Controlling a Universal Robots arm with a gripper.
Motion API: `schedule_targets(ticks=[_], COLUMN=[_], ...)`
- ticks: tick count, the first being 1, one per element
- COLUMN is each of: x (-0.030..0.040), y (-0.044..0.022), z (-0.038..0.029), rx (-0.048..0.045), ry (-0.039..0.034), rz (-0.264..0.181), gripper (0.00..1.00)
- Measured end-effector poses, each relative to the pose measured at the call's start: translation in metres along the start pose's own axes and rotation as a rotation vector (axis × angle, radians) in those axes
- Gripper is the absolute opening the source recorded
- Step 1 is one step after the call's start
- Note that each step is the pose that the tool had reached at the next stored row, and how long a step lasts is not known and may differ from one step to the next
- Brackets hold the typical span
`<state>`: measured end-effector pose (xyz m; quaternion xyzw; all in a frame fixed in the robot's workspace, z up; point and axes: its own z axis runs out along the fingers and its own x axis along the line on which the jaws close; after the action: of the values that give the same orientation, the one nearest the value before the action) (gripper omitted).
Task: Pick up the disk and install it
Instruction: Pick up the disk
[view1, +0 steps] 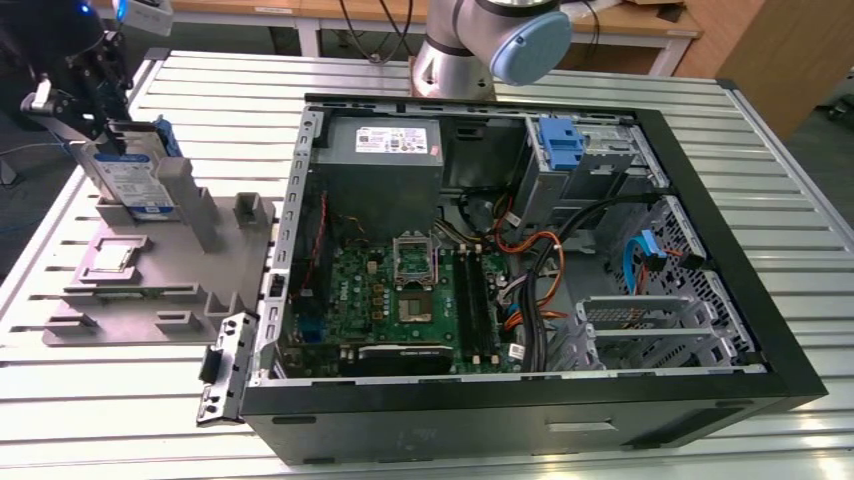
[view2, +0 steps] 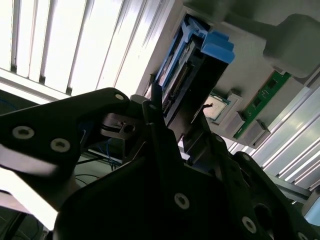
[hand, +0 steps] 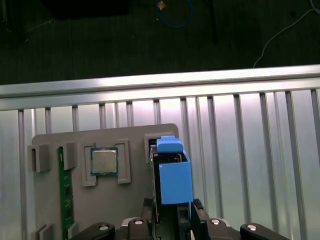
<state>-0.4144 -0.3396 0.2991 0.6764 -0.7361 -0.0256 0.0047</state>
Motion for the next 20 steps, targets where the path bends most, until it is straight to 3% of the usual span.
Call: schedule_targets(ticks=[6, 20], x=[0.0001, 0.0001], y=[0.0, 0.0], z=[0.0003, 0.0003], rx=[-0.001, -0.001], ry=[0.0018, 0.002], rz=[-0.038, -0.039], gripper=[0.42, 0.41])
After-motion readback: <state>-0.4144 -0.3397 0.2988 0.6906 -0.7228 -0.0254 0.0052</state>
